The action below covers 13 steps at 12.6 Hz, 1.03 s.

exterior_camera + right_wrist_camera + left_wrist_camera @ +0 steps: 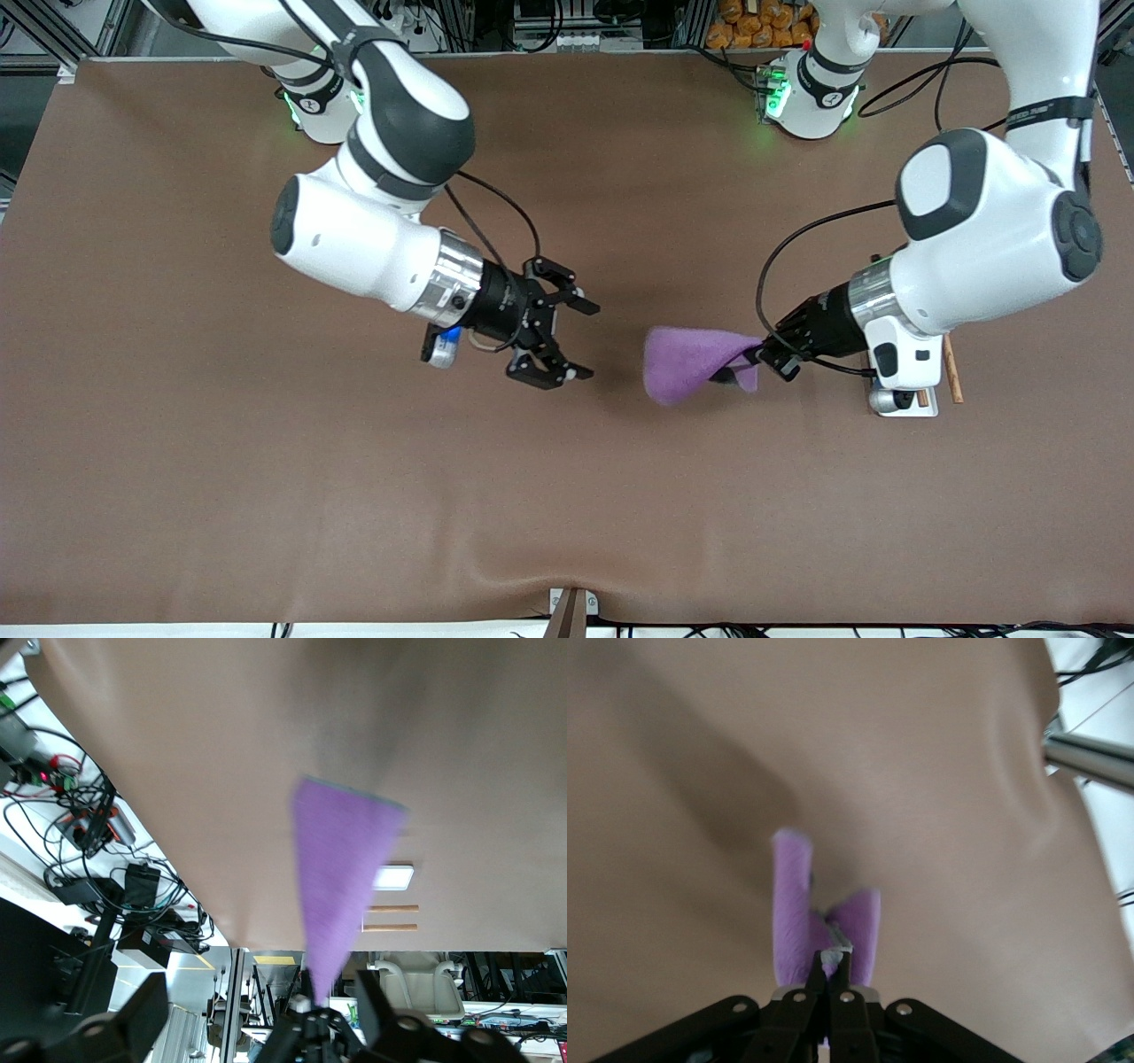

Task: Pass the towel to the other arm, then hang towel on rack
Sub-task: 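Carry the towel with the left gripper over the wooden dowels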

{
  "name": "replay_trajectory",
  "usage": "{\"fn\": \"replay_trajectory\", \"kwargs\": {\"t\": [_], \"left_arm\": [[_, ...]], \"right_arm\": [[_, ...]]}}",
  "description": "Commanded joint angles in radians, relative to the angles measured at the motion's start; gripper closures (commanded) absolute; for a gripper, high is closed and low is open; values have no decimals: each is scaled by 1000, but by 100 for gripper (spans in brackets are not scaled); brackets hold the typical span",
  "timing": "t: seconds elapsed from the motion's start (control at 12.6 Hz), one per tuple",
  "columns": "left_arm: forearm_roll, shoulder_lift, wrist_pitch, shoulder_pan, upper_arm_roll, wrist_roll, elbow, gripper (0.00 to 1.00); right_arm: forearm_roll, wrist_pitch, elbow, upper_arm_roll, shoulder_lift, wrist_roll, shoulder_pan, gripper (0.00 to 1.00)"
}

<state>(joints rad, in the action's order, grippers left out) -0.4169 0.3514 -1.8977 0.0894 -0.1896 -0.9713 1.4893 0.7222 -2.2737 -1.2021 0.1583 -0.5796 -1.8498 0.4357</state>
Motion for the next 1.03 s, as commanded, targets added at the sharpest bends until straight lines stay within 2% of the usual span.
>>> {"fn": "replay_trajectory", "kwargs": {"t": [0.0, 0.24, 0.4, 0.48, 0.71, 0.79, 0.95], "left_arm": [[19, -45, 127, -66, -1, 115, 14, 100], [191, -80, 209, -82, -5, 234, 14, 100], [201, -92, 247, -117, -2, 354, 17, 100], [201, -94, 255, -146, -1, 438, 29, 100], [201, -127, 247, -224, -1, 629, 97, 100], [202, -130, 241, -249, -1, 661, 120, 100], [207, -131, 200, -308, -4, 777, 172, 100]], "right_arm": [[-58, 106, 1, 9, 47, 94, -44, 0], [-53, 360, 7, 20, 56, 234, -152, 0], [-44, 494, 7, 15, 101, 242, -198, 0], [-53, 525, 7, 17, 107, 250, -221, 0], [-73, 572, 9, 1, 162, 502, -239, 0], [-70, 595, 10, 16, 164, 542, -277, 0], [-116, 685, 9, 1, 172, 570, -299, 0]]}}
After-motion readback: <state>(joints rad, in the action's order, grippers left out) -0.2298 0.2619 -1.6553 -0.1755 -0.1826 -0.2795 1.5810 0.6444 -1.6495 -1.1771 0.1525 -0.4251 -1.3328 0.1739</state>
